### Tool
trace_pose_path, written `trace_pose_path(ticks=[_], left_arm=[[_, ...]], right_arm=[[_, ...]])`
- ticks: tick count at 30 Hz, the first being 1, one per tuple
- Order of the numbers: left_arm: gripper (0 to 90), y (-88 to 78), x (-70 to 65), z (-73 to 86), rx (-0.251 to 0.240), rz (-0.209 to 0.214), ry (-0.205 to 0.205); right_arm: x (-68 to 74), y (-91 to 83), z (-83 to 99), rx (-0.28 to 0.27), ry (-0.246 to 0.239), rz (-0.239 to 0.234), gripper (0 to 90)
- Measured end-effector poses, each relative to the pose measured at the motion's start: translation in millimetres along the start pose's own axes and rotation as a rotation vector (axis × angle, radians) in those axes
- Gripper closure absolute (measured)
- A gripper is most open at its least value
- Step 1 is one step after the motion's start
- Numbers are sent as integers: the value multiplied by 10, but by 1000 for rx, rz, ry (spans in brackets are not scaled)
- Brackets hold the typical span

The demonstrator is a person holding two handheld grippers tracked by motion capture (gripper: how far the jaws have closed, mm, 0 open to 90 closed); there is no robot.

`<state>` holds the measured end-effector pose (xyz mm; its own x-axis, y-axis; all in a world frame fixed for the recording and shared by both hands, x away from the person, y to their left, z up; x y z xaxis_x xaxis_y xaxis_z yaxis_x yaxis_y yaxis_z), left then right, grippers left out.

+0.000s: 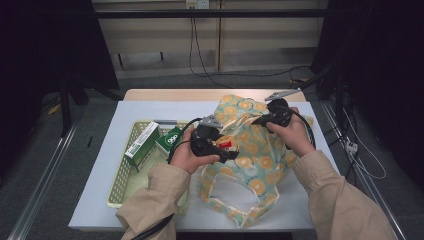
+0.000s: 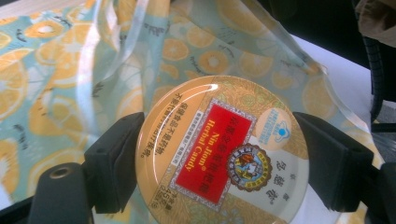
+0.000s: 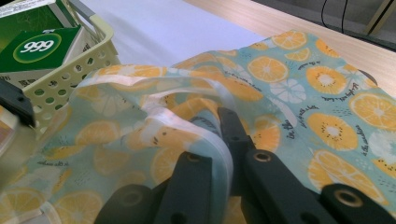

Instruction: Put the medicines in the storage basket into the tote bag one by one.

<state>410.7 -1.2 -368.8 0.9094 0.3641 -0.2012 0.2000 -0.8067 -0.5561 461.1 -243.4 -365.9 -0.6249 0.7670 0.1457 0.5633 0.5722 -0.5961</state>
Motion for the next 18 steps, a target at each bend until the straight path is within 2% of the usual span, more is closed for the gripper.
trace_pose_path(ticks=[2,6,11,15,16,17,18], left_arm=[[204,77,-9,-16,-3,10,-6],[204,230,-16,-33,5,14,14],[204,415,26,-29,17,11,8],[204,513,103,-24,48,-41,17],[204,521,129,-29,55,-83,17],[204,533,169,-28,45,-67,8],[204,537,201,-32,48,-77,6]], right_arm=[[-3,6,-4,-1,3,0,900],[-10,18,-1,2,7,-1,900],[-21,7,-14,-5,10,-3,900],[-26,-10,-16,-5,12,-1,900],[-27,-15,-17,-4,12,-2,900],[-28,-19,-18,-7,11,-1,900],[-21,-28,-22,-8,18,-1,900]])
Point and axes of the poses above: each handheld gripper's, and its own axes: y roughly forward along the jaws, z roughly out of its underside, x roughly to its left, the point moved 1 cm from there along y, roughly forward along the jaws, and after that the axes turned 3 degrees about -x, right-handed, at the moved point
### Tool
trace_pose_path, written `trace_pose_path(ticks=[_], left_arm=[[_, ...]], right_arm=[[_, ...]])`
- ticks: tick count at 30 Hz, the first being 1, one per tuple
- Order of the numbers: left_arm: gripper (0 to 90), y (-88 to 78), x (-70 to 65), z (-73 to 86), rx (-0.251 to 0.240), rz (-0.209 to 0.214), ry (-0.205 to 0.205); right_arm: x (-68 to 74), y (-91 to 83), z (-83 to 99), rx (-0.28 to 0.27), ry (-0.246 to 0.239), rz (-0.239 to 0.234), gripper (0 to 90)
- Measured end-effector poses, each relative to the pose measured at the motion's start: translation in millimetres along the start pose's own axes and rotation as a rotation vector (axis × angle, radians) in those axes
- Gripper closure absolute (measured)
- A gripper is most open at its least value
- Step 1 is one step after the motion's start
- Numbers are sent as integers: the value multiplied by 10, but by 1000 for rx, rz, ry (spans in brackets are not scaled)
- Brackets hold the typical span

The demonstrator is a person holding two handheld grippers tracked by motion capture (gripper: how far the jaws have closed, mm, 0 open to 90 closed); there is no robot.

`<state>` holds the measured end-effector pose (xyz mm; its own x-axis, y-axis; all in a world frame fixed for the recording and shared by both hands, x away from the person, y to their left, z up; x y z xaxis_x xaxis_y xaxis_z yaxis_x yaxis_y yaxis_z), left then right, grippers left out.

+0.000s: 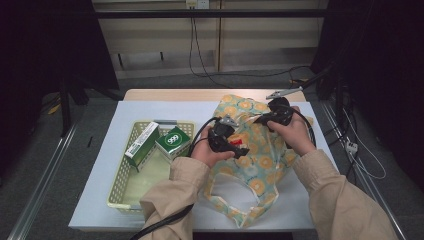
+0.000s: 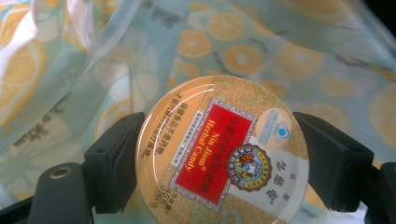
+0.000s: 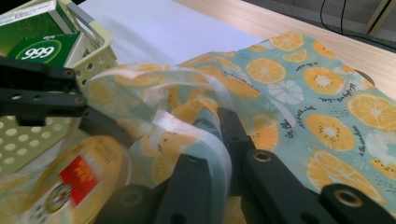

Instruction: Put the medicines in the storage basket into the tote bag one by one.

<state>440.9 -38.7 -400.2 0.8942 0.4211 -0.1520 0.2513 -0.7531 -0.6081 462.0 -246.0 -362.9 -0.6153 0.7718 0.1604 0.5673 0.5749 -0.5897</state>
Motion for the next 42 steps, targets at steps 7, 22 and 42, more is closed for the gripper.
trace_pose_path(ticks=[7,22,42], left_arm=[[204,-40,136,-64,-15,-53,-10],[204,43,-86,-120,-46,19,-11],[203,296,-85,-115,-11,-3,-45]], right_arm=[[11,-63,-26,-6,-3,-6,900],[17,-71,-51,-18,2,10,900],[32,-76,-74,-30,-1,-2,900]])
Point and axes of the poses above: each handheld gripper's, and its own axes: y roughly forward along the jaws, z roughly out of its underside, x roughly to its left, the point moved 1 cm from there along y, roughly forward along the jaws, and after that the axes turned 3 degrees about -x, right-handed, at the moved point
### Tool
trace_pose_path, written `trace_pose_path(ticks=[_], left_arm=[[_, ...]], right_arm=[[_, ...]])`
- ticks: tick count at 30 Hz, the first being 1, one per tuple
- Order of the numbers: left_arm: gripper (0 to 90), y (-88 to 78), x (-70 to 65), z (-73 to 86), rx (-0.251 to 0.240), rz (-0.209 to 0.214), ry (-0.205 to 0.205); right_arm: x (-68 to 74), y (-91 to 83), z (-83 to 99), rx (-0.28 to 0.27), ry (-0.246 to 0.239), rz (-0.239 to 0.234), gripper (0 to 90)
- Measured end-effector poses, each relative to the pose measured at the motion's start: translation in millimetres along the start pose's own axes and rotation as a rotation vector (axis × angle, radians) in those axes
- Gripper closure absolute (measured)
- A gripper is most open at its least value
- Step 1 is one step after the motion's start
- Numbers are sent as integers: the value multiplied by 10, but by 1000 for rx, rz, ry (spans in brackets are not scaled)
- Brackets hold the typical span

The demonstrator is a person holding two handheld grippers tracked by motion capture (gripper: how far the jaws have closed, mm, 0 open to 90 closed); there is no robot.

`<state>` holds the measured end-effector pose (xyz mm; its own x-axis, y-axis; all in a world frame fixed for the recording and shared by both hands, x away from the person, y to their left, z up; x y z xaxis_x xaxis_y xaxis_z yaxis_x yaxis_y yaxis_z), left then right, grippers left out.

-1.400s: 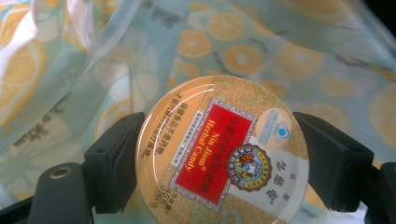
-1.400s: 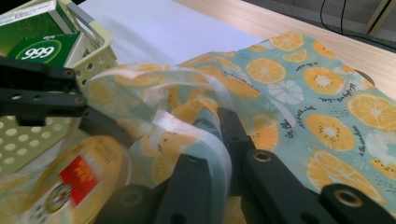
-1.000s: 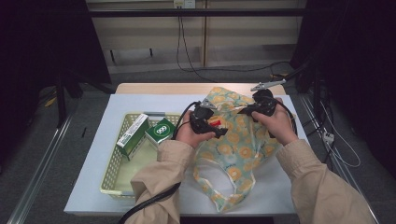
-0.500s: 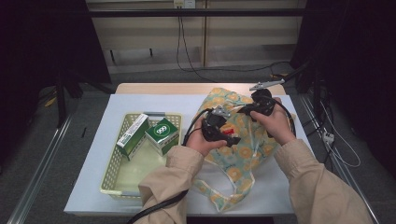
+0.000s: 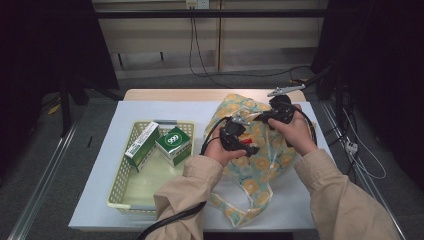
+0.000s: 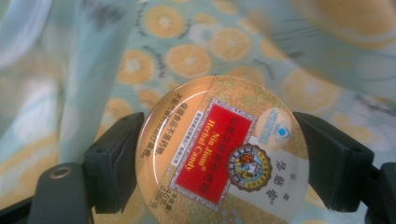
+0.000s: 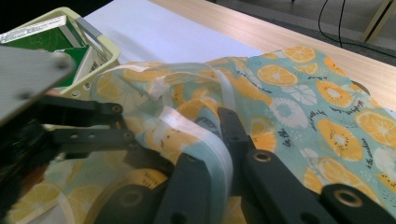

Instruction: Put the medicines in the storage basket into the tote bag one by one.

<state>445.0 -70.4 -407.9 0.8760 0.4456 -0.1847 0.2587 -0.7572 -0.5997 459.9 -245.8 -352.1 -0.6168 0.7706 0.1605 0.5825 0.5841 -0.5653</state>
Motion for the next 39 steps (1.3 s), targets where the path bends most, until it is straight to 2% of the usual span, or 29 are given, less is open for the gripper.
trace_pose_path(ticks=[3,6,8,11,12,14,16,20,24,25,26,29,32,35,37,38,39], left_arm=[[203,27,84,-20,-11,-27,-16],[203,52,166,-83,2,-66,11],[203,66,245,-137,-21,-77,-10],[202,83,371,-214,-49,-122,-2],[201,106,404,-232,-64,-122,0],[191,141,448,-244,-64,-127,2],[135,144,450,-235,-68,-105,-10],[131,16,404,-208,-57,-82,6],[131,-153,355,-163,-39,-62,3],[131,-191,332,-151,-37,-79,3],[131,-231,332,-136,-37,-50,9],[118,-348,295,-102,-26,-39,9],[108,-473,257,-79,-24,-31,30],[104,-602,222,-63,-24,-1,25],[104,-684,189,-52,-18,11,45],[104,-726,162,-48,-11,-7,54],[104,-765,160,-40,-15,31,60]], right_arm=[[12,-17,-17,-1,0,-1,900],[31,-12,-33,-2,-5,-5,900],[39,-2,-35,4,-7,-6,900],[29,15,-35,7,-4,-4,900],[22,23,-38,5,1,-3,900],[13,46,-40,2,8,0,900],[10,66,-29,11,8,2,900],[-22,87,7,17,17,6,900],[-12,88,32,24,21,11,900],[-4,90,41,30,17,9,900],[4,89,48,34,14,10,900],[20,74,63,27,17,7,900],[42,75,88,42,14,9,900],[59,86,111,50,5,7,900],[55,85,122,49,13,11,900],[49,85,128,48,15,11,900],[44,86,137,52,17,13,900]])
Point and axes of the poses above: each handheld gripper's, and its own axes: y roughly forward along the jaws, z roughly out of its underside, x roughly to its left, the point moved 1 cm from there along y, roughly forward along the jaws, and after that the axes turned 3 degrees about -x, right-handed, at the moved point
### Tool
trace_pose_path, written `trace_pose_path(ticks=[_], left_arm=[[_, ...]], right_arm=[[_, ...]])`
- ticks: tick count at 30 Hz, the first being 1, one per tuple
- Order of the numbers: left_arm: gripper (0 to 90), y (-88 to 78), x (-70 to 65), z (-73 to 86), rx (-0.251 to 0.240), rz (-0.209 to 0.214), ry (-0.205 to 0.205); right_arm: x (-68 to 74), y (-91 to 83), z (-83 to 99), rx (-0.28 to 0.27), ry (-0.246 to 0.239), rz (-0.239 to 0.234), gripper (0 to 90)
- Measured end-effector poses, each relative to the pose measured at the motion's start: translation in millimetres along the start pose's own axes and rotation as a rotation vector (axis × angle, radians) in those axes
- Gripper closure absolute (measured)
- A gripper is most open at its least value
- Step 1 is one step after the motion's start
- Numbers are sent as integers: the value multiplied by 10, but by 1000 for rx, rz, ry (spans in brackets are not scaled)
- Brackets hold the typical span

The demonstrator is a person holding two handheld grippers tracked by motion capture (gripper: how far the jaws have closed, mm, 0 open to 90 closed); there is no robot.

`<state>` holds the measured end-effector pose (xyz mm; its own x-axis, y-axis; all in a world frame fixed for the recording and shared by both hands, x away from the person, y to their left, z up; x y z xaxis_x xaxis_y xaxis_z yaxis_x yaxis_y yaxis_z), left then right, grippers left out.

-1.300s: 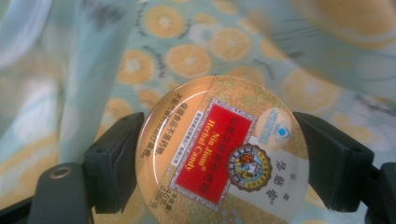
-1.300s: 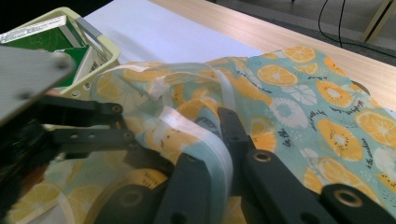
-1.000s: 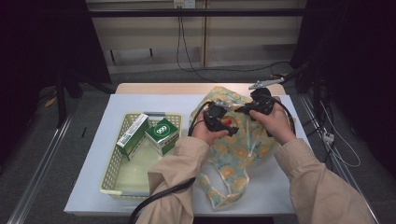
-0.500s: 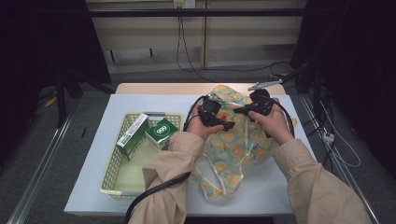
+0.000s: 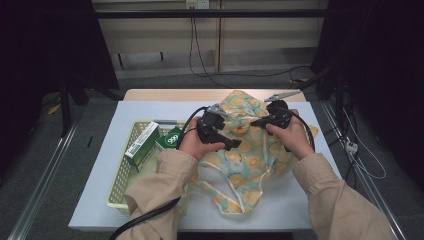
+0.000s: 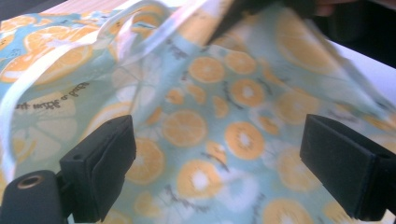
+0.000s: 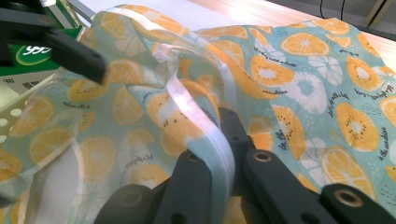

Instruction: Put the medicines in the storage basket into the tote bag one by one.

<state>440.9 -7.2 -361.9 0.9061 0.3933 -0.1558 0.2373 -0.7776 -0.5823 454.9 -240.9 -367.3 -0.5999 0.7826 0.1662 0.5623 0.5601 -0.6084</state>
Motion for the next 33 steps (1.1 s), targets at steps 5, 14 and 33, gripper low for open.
trace_pose_path(ticks=[5,14,33], left_arm=[[104,-213,11,44,-4,-19,12],[97,-516,165,149,-7,-81,4],[80,-931,589,556,18,-223,-53]], right_arm=[[-36,-4,45,1,2,4,900],[-34,-18,76,-3,4,-10,900],[-20,-43,83,-8,-3,-17,900]])
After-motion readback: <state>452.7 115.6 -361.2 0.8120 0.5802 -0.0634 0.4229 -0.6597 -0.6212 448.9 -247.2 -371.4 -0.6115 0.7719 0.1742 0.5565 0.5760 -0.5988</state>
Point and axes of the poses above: each handheld gripper's, and its own axes: y roughly forward along the jaws, z roughly out of its underside, x roughly to its left, the point moved 1 cm from there along y, roughly forward along the jaws, and after that the axes turned 3 degrees about -x, right-handed, at the moved point
